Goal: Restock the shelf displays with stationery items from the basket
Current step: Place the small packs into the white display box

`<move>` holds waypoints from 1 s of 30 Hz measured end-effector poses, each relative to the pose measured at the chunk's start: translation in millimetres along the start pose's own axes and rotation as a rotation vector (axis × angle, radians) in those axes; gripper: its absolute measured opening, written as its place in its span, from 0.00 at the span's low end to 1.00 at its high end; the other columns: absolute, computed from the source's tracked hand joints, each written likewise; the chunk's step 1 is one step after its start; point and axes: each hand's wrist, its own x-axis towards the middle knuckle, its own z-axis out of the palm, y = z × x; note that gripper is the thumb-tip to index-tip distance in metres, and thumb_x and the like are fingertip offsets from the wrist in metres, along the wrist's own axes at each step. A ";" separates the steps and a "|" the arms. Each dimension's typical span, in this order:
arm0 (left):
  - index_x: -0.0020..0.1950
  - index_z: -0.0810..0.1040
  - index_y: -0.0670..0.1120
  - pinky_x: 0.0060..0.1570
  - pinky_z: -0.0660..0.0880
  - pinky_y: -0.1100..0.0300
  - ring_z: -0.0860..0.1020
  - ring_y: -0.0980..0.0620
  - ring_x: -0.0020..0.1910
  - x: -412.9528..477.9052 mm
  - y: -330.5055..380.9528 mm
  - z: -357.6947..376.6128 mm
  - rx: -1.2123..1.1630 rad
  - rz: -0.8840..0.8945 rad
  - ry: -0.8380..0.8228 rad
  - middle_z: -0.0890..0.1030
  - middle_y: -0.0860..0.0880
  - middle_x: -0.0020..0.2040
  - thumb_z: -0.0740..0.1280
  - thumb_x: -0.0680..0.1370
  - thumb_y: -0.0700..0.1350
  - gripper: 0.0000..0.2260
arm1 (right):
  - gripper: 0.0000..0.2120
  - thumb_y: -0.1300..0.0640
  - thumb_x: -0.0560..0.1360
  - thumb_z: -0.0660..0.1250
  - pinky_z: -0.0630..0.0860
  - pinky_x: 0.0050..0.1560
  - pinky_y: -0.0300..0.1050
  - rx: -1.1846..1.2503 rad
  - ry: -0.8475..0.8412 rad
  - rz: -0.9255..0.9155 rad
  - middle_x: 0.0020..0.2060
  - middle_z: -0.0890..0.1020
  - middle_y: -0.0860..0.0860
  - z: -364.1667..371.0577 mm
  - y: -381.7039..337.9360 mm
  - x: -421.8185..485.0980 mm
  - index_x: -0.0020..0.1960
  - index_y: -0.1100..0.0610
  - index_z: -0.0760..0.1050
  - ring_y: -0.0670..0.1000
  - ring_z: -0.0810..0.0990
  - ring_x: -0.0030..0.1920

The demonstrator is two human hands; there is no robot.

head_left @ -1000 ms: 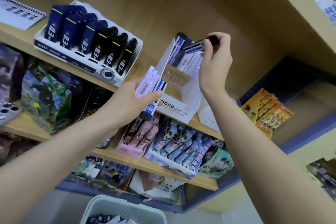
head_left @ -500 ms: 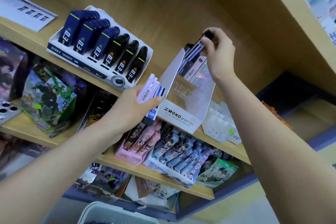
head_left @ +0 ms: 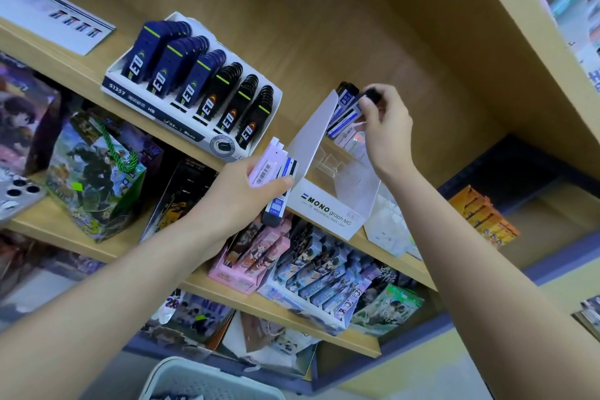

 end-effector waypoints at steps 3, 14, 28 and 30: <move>0.43 0.74 0.58 0.26 0.69 0.75 0.73 0.69 0.25 -0.1 -2.7 0.8 0.001 -0.022 0.015 0.77 0.55 0.39 0.67 0.77 0.46 0.07 | 0.07 0.66 0.78 0.61 0.75 0.37 0.33 0.037 -0.138 0.047 0.39 0.76 0.45 8.4 2.3 -8.1 0.54 0.59 0.74 0.47 0.77 0.35; 0.44 0.77 0.53 0.24 0.69 0.71 0.72 0.66 0.22 0.7 -12.8 3.3 -0.026 -0.135 0.054 0.78 0.51 0.38 0.69 0.76 0.47 0.03 | 0.15 0.65 0.72 0.69 0.73 0.44 0.36 -0.242 -0.054 -0.070 0.50 0.73 0.46 23.8 9.4 -11.2 0.56 0.55 0.73 0.44 0.74 0.38; 0.41 0.79 0.53 0.24 0.67 0.74 0.72 0.66 0.23 -2.0 -11.5 8.7 0.011 -0.068 -0.048 0.76 0.63 0.24 0.71 0.74 0.46 0.04 | 0.09 0.52 0.77 0.67 0.75 0.37 0.37 0.016 -0.487 0.323 0.40 0.82 0.53 0.4 -32.0 -99.8 0.53 0.56 0.78 0.47 0.79 0.38; 0.42 0.79 0.53 0.24 0.67 0.73 0.73 0.65 0.23 -3.7 -11.4 9.7 0.010 -0.071 -0.068 0.77 0.60 0.25 0.71 0.74 0.46 0.03 | 0.10 0.57 0.76 0.68 0.77 0.36 0.35 0.175 -0.482 0.458 0.39 0.82 0.56 -6.9 -32.4 -97.3 0.54 0.60 0.77 0.46 0.80 0.35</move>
